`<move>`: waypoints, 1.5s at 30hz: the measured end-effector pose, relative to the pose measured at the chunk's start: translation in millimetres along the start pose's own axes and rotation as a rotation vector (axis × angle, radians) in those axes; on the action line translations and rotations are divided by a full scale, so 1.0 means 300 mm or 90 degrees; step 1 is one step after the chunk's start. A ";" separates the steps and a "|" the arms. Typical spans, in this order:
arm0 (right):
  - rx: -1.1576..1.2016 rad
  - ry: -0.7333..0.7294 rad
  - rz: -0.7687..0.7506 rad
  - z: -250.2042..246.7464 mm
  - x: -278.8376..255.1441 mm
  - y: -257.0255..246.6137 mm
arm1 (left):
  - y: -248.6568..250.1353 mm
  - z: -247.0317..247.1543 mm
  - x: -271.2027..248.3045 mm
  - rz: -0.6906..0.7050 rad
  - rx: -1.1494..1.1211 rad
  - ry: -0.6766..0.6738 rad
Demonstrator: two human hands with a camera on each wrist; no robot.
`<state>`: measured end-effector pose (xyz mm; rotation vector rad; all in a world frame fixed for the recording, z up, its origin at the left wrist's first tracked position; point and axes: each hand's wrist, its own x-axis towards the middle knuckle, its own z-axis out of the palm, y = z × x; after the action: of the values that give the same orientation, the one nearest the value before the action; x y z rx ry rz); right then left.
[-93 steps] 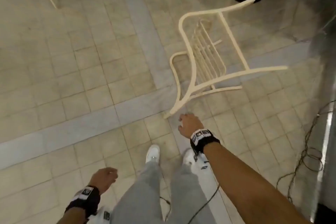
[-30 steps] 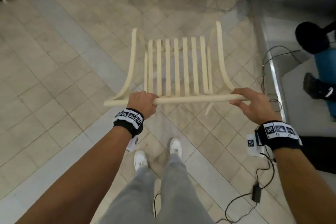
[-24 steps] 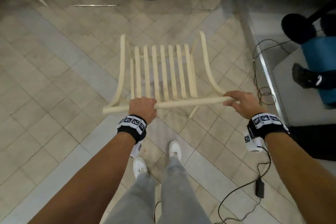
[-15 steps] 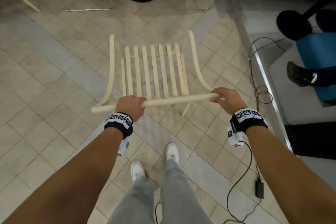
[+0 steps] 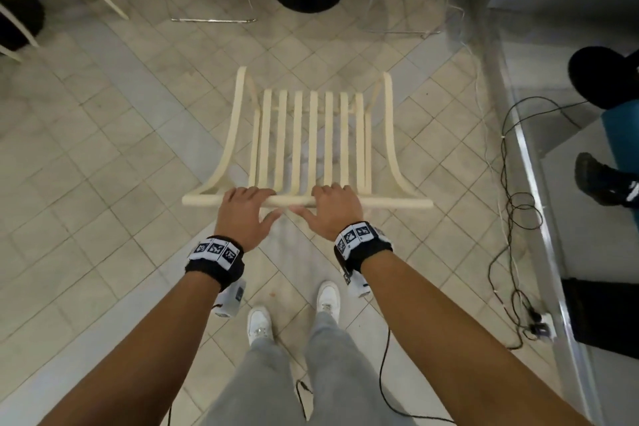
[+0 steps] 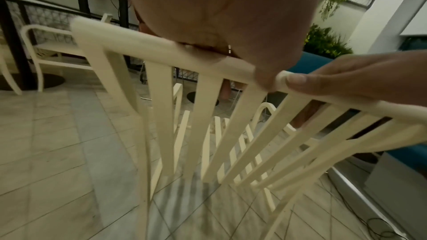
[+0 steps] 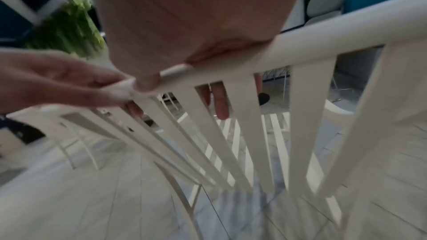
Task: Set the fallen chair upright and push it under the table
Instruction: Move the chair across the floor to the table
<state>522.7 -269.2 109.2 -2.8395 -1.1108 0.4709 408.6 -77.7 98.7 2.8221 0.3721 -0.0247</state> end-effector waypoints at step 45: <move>-0.053 -0.045 0.167 -0.478 1.196 0.546 | -0.197 -0.307 1.495 -0.035 0.175 -0.268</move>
<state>922.0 -141.3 125.7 -3.0810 -0.7868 0.5564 824.9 116.3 145.4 2.9617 0.3701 -0.7185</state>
